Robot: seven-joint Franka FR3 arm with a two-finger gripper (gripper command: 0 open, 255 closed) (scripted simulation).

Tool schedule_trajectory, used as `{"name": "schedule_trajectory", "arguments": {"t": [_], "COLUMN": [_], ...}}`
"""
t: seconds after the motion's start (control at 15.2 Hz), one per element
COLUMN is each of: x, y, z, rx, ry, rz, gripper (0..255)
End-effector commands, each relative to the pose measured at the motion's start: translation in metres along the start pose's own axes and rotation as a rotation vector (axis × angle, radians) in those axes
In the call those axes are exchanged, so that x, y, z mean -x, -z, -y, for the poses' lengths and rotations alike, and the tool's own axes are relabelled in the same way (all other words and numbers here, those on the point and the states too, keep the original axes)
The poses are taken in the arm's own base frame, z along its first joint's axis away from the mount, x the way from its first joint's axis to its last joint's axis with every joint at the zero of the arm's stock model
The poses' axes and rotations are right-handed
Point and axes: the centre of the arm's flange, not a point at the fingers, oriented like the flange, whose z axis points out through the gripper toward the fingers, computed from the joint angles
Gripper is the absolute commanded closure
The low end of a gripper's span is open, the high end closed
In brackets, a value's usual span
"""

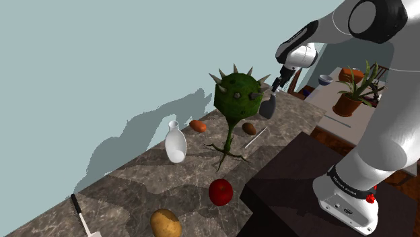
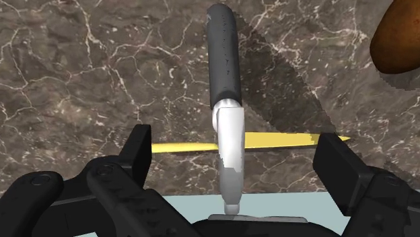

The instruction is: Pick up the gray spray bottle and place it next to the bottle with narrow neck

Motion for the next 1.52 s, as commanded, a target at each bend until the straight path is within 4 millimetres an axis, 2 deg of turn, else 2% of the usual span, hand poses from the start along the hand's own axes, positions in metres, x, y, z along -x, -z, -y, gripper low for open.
{"name": "schedule_trajectory", "arguments": {"t": [0.0, 0.26, 0.79, 0.86, 1.45], "x": [0.000, 0.000, 0.000, 0.000, 0.000], "y": [-0.012, -0.031, -0.031, -0.031, -0.031], "z": [0.000, 0.000, 0.000, 0.000, 0.000], "rx": [0.000, 0.000, 0.000, 0.000, 0.000], "ry": [0.000, 0.000, 0.000, 0.000, 0.000], "rz": [-0.001, -0.001, -0.001, -0.001, -0.001], "gripper": [0, 0, 0, 255, 255]}}
